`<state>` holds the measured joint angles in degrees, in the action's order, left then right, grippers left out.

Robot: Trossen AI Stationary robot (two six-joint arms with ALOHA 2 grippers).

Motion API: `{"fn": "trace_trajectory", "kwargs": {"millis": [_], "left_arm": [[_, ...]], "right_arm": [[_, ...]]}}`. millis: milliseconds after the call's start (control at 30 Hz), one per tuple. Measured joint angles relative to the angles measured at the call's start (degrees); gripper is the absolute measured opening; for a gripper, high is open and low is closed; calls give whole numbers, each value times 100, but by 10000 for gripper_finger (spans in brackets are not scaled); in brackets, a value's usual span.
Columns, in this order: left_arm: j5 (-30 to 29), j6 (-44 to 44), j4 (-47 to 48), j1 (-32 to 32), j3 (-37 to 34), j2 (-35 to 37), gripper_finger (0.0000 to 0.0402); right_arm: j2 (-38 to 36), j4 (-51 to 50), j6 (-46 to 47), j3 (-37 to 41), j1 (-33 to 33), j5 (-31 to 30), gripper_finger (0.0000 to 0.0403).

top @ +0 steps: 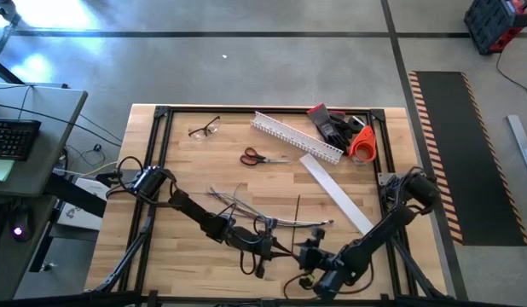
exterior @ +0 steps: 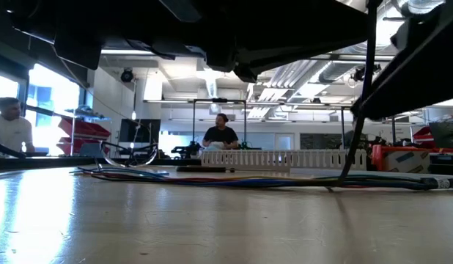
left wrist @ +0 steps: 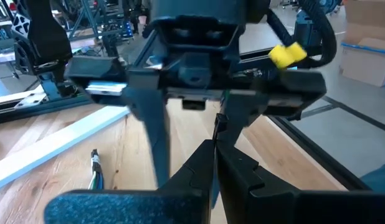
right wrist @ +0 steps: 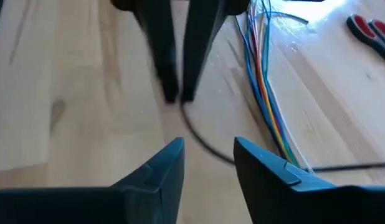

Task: Ziptie cables
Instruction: Wrap the cable wires with a black ziptie

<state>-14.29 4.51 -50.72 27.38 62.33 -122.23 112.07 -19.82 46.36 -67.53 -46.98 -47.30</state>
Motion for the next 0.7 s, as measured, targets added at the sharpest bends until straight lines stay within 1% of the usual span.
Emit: {"fn": "trace_trajectory", "kwargs": {"millis": [67, 133, 200, 300, 333, 533, 700], "left_arm": [[-1, 0, 0, 0, 0, 0, 0], [-3, 0, -4, 2, 0, 0, 0], [-12, 0, -4, 2, 0, 0, 0], [-12, -34, -4, 2, 0, 2, 0], [-12, -59, -5, 2, 0, 2, 0], [49, -284, -22, 1, 0, 4, 5], [102, -356, -42, -8, 0, -64, 39]], "right_arm": [[0, 183, -280, 0, 26, 3, 118], [0, 349, -556, 0, 13, 23, 100], [0, 449, -669, 0, 8, 48, 73], [0, 443, -640, 0, 13, 45, 22], [0, 442, -640, 0, 13, 43, 11], [0, 486, -635, 0, 68, 2, 1], [0, 533, -678, 0, 91, 0, 0]]}}
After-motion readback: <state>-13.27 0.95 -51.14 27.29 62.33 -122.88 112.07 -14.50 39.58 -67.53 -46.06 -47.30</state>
